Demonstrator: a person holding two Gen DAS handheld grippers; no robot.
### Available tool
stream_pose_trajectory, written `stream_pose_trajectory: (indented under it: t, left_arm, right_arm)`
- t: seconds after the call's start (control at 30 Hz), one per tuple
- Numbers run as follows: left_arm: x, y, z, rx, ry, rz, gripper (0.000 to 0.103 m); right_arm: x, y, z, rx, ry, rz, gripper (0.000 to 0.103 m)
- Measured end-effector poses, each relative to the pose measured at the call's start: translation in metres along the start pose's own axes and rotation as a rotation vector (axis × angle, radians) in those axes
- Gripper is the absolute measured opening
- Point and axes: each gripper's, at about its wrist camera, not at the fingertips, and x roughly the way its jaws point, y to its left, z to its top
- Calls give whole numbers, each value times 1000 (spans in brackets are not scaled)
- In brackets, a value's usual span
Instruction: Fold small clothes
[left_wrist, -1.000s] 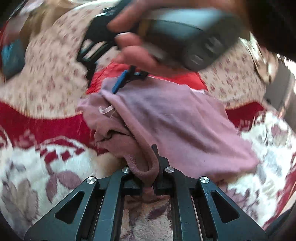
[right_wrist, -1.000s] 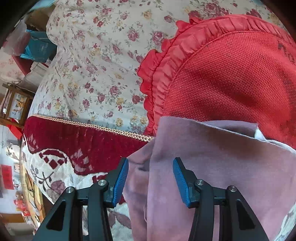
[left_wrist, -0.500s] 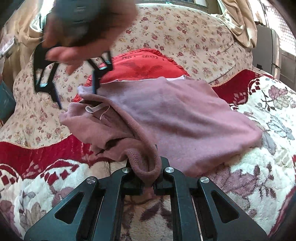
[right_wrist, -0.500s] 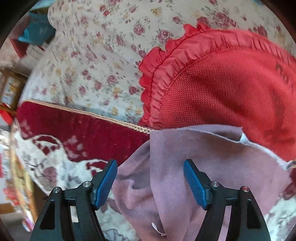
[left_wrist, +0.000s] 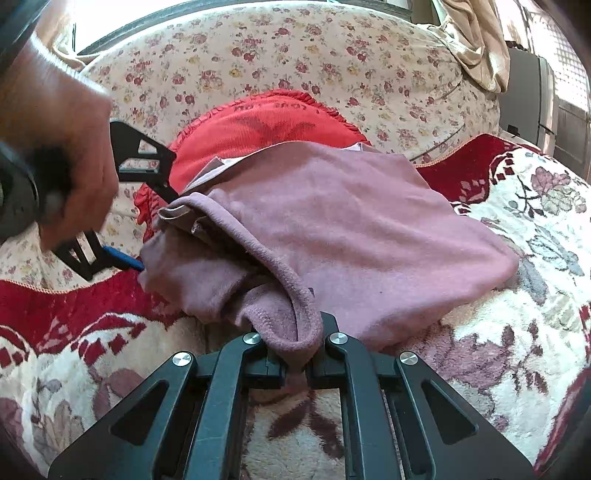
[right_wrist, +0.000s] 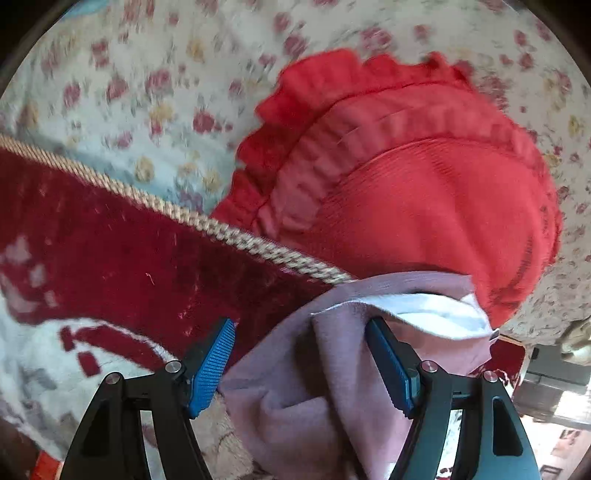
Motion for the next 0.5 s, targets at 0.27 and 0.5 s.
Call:
stream_pose_trajectory:
  t: [0.27,0.5]
  left_arm:
    - [1,3,-1,-28,11,-28,5]
    - [-4,6,0,-60,-6,-72,5]
  right_arm:
    - [16,10,-4,-101,17,-111,64]
    - [-19,-50,-20,-118,-12,70,8]
